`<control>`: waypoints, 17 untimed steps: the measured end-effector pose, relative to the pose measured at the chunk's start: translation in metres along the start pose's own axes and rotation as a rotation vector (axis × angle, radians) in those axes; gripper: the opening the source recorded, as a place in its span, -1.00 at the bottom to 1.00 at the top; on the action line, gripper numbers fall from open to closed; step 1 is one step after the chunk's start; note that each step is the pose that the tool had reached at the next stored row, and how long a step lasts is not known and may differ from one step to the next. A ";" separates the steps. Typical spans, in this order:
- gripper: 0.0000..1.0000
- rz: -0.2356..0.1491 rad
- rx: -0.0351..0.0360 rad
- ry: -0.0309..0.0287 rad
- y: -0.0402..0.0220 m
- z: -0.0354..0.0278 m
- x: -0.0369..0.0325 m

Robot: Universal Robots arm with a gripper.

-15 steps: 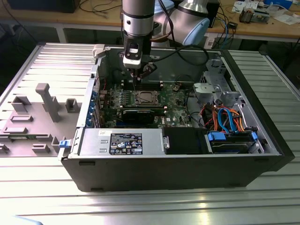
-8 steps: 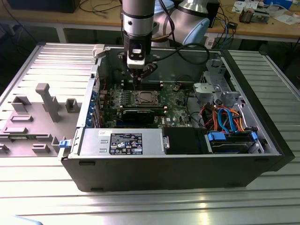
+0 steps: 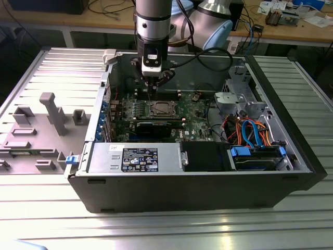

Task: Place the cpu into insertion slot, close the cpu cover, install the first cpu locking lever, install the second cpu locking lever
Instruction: 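Install the first cpu locking lever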

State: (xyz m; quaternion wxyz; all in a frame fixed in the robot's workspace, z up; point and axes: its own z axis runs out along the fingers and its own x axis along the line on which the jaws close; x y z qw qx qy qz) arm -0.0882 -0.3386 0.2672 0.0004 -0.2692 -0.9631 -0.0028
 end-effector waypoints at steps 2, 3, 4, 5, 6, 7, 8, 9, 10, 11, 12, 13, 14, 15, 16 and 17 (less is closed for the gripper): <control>-0.79 0.000 0.0000 0.0000 0.0000 0.0000 0.0000; -0.79 0.000 0.0000 0.0000 0.0000 0.0000 0.0000; -0.79 0.000 0.0000 0.0000 0.0000 0.0000 0.0000; -0.79 0.000 0.0000 0.0000 0.0000 0.0000 0.0000; -0.79 0.000 -0.0001 0.0000 0.0000 0.0000 0.0000; -0.79 0.000 0.0000 0.0000 0.0000 0.0000 0.0000; -0.79 0.000 0.0000 0.0000 0.0000 0.0000 0.0000; -0.79 0.000 -0.0001 0.0000 0.0000 0.0000 0.0000; -0.79 -0.001 -0.0001 0.0000 0.0000 0.0000 0.0000; -0.79 -0.002 0.0000 0.0000 0.0000 0.0000 0.0000; -0.79 -0.005 0.0000 0.0000 0.0000 0.0000 0.0000; -0.79 -0.014 0.0000 0.0001 0.0000 0.0000 0.0000; -0.79 -0.032 0.0001 0.0002 0.0000 0.0000 0.0000; -0.79 -0.044 0.0001 0.0003 0.0000 0.0000 0.0000; -0.79 -0.053 0.0001 0.0003 0.0000 0.0000 0.0000; -0.79 -0.062 0.0001 0.0003 0.0000 0.0000 0.0000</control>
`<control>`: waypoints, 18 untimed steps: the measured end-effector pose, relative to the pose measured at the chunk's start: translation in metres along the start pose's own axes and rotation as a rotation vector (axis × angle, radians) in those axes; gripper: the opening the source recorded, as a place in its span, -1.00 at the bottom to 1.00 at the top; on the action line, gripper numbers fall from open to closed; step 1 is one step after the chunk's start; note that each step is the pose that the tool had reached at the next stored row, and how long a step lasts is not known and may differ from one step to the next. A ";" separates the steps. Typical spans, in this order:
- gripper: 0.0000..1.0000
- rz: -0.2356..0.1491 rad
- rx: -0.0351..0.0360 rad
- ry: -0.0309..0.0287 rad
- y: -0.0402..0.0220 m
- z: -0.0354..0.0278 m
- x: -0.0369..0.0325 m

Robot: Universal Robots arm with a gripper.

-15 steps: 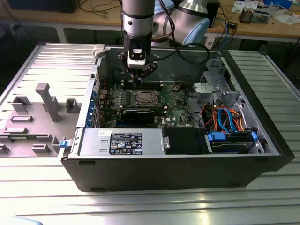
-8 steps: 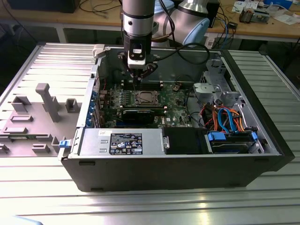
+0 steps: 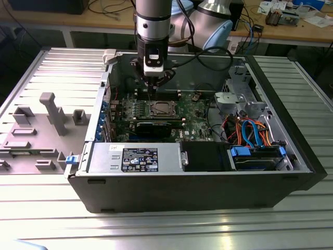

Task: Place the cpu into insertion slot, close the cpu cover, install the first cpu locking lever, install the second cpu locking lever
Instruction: 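Install the first cpu locking lever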

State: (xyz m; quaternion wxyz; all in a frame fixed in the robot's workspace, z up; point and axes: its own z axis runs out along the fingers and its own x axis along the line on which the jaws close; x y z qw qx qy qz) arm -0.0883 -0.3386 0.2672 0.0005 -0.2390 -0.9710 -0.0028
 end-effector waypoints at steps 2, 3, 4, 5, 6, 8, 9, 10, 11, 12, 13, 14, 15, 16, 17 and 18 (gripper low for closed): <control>-0.79 -0.019 -0.0009 -0.0016 0.0000 0.0001 0.0000; -0.79 -0.021 -0.0038 -0.0077 -0.0002 0.0000 0.0004; -0.79 -0.022 -0.0106 -0.0207 -0.0005 0.0003 0.0009; -0.79 -0.022 -0.0144 -0.0281 -0.0007 0.0003 0.0013; -0.79 -0.022 -0.0172 -0.0337 -0.0009 0.0003 0.0016; -0.79 -0.037 -0.0179 -0.0344 -0.0009 0.0005 0.0016; -0.79 -0.051 -0.0181 -0.0342 -0.0009 0.0007 0.0017; -0.79 -0.064 -0.0182 -0.0340 -0.0010 0.0008 0.0017; -0.79 -0.081 -0.0183 -0.0337 -0.0010 0.0010 0.0017; -0.79 -0.094 -0.0186 -0.0335 -0.0009 0.0011 0.0017; -0.79 -0.108 -0.0187 -0.0333 -0.0009 0.0012 0.0017; -0.79 -0.120 -0.0190 -0.0331 -0.0009 0.0013 0.0017; -0.79 -0.127 -0.0192 -0.0331 -0.0009 0.0013 0.0017; -0.79 -0.127 -0.0194 -0.0330 -0.0009 0.0013 0.0017; -0.79 -0.128 -0.0191 -0.0330 -0.0009 0.0013 0.0017; -0.79 -0.128 -0.0192 -0.0330 -0.0009 0.0013 0.0017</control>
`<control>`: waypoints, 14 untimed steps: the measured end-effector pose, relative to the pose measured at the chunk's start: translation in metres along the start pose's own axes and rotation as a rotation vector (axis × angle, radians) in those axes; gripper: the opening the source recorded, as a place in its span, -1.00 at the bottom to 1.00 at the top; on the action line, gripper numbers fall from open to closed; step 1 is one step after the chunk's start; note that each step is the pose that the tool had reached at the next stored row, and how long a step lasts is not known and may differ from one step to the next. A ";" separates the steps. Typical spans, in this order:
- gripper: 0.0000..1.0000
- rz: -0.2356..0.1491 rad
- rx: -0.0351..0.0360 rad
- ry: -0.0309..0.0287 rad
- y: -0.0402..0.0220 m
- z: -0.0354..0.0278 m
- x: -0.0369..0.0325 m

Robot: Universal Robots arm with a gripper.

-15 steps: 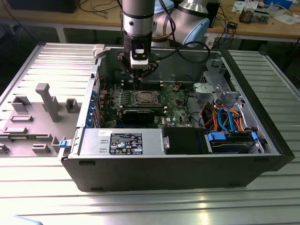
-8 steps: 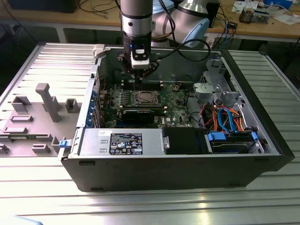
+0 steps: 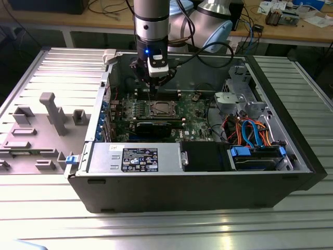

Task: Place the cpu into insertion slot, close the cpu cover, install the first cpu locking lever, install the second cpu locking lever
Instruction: 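Install the first cpu locking lever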

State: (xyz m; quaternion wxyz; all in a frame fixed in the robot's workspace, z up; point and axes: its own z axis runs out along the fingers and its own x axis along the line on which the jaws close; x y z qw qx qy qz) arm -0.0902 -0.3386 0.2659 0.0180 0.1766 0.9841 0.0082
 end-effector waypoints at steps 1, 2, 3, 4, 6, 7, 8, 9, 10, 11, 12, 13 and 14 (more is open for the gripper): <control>-0.79 0.000 0.0000 0.0000 0.0000 0.0000 0.0000; -0.79 0.000 0.0000 0.0000 0.0000 0.0000 0.0000; -0.79 0.000 -0.0001 0.0000 0.0000 0.0000 0.0000; -0.79 0.000 -0.0001 0.0000 0.0000 0.0000 0.0000; -0.79 0.000 0.0000 0.0000 0.0000 0.0000 0.0000; -0.79 0.000 0.0000 0.0000 0.0000 0.0000 0.0000; -0.79 0.000 0.0000 0.0000 0.0000 0.0000 0.0000; -0.79 0.000 0.0000 0.0000 0.0000 0.0000 0.0000; -0.79 0.000 0.0000 0.0000 0.0000 0.0000 0.0000; -0.79 -0.002 -0.0001 0.0000 0.0000 0.0000 0.0001; -0.79 -0.006 -0.0005 0.0001 -0.0005 0.0000 0.0012; -0.79 -0.008 -0.0006 0.0003 -0.0009 0.0000 0.0024; -0.79 -0.009 -0.0008 0.0003 -0.0014 0.0000 0.0038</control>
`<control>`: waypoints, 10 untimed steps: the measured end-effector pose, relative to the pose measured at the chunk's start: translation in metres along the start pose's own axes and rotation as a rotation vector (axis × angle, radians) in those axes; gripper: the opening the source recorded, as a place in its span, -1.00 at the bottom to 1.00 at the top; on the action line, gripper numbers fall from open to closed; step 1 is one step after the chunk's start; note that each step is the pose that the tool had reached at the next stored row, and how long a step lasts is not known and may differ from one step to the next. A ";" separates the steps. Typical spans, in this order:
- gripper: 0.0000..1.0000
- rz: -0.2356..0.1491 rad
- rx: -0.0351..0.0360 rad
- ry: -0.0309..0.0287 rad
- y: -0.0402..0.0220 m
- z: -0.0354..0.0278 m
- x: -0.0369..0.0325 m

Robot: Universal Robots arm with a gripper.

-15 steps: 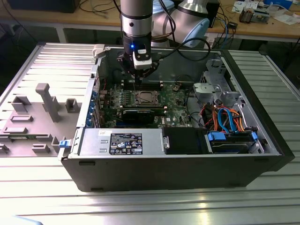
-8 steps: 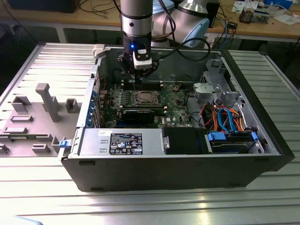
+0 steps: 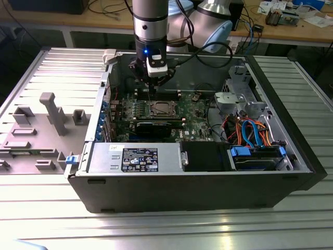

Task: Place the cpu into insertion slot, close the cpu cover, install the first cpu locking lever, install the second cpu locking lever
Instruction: 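Install the first cpu locking lever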

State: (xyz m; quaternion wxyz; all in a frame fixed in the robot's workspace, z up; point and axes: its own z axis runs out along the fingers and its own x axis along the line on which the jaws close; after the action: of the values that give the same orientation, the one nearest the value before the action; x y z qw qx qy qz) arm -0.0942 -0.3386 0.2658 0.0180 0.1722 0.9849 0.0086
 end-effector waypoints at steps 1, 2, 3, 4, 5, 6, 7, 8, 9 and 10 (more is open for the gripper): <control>-0.79 -0.001 0.0000 0.0000 -0.0005 0.0000 0.0014; -0.79 -0.001 -0.0001 0.0001 -0.0009 -0.0001 0.0025; -0.79 -0.003 -0.0001 0.0002 -0.0017 -0.0001 0.0046; -0.79 -0.005 -0.0002 0.0002 -0.0025 0.0000 0.0068; -0.79 -0.008 -0.0004 0.0002 -0.0029 0.0001 0.0082; -0.79 -0.011 -0.0006 0.0003 -0.0035 0.0003 0.0097; -0.79 -0.014 -0.0007 0.0005 -0.0039 0.0004 0.0108; -0.79 -0.017 -0.0009 0.0006 -0.0044 0.0006 0.0120; -0.79 -0.023 -0.0019 0.0009 -0.0050 0.0012 0.0139; -0.79 -0.026 -0.0025 0.0012 -0.0054 0.0015 0.0149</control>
State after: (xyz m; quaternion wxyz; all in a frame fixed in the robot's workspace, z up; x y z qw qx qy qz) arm -0.1100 -0.3386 0.2637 0.0178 0.1591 0.9870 0.0097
